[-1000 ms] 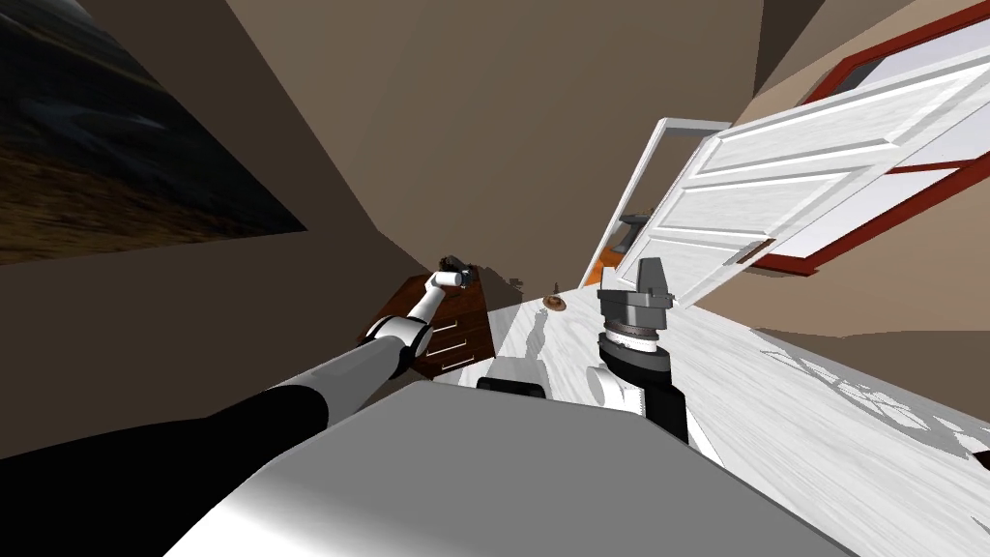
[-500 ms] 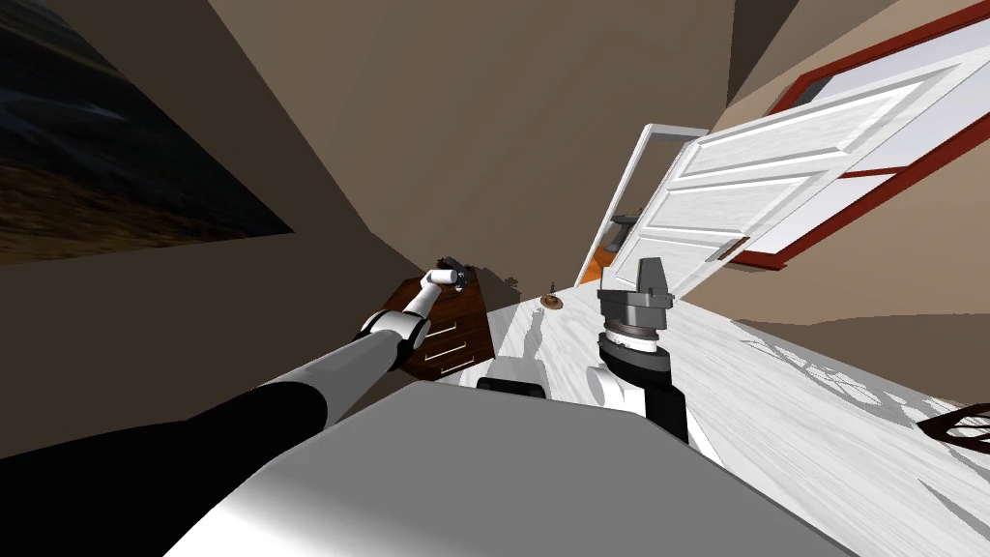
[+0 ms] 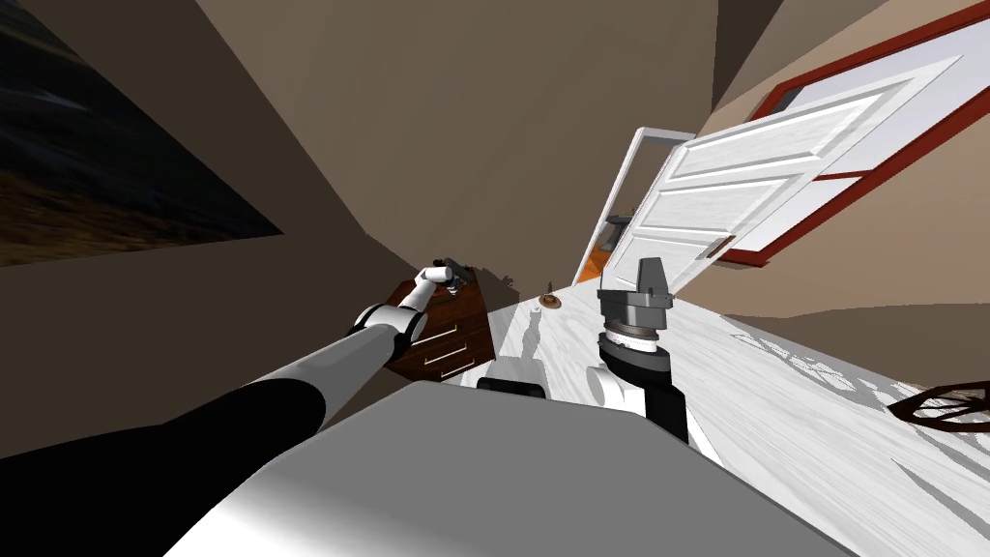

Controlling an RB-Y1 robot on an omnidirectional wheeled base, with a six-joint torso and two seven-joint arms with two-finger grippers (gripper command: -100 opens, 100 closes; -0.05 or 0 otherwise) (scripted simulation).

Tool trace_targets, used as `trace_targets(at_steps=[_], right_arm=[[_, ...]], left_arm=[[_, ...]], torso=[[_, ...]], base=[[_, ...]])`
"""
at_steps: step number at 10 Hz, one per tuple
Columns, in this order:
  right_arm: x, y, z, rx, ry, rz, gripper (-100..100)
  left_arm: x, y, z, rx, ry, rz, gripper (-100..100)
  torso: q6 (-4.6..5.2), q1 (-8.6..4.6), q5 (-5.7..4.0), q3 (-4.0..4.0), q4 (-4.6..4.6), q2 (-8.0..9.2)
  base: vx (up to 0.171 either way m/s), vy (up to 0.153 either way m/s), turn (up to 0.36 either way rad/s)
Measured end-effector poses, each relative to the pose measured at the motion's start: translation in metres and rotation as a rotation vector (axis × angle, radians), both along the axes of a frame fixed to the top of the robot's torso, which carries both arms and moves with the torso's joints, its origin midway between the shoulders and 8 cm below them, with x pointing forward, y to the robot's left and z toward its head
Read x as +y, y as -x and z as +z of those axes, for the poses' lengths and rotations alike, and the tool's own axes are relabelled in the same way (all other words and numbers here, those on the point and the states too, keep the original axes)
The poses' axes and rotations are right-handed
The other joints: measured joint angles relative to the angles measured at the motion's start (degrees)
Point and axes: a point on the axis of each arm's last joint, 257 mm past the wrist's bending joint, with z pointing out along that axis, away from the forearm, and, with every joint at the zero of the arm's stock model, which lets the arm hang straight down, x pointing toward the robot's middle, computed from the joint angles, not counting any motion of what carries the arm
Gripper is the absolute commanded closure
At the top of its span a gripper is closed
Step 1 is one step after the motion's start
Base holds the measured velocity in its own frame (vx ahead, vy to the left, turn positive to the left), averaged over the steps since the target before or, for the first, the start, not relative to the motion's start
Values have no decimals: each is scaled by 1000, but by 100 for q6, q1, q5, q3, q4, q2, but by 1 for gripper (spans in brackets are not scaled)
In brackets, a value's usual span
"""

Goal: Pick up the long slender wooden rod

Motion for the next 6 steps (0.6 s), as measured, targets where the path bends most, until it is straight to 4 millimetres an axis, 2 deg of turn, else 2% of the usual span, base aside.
trace_targets(at_steps=[6], right_arm=[[0,0,0,0,0,0,0]], left_arm=[[36,37,-19,163,42,97,-100]], torso=[[0,-4,-1,1,1,1]], base=[[14,39,-37]])
